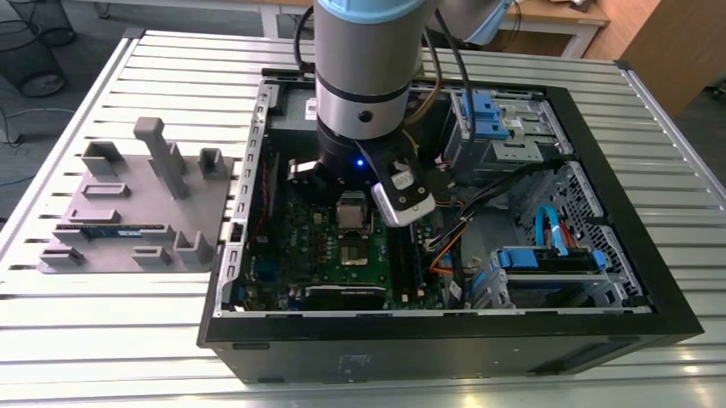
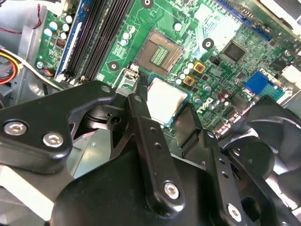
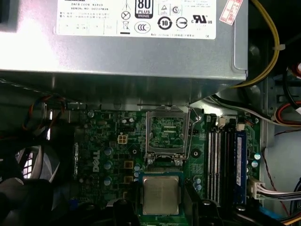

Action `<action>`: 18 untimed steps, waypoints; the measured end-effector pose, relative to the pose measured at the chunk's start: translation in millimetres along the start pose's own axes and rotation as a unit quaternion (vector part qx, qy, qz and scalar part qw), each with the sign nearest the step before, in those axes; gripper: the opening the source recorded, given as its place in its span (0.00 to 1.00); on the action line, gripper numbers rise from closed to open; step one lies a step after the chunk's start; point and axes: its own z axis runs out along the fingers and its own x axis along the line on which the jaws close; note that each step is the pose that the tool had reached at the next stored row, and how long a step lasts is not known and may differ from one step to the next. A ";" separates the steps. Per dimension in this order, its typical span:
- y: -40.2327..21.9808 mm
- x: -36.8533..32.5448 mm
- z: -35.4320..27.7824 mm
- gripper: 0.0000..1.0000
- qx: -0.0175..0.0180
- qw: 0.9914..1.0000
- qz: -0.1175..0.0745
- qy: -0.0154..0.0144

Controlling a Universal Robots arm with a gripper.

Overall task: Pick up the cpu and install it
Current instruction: 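Place the cpu into insertion slot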

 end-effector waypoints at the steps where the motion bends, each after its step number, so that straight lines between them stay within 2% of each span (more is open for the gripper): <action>1: -0.6 0.0 1.0 0.47 0.001 1.000 0.000 0.000; 12: -5.4 0.2 14.8 0.47 0.006 1.000 0.000 0.000; 18: -6.4 0.3 22.7 0.47 0.007 1.000 0.000 0.000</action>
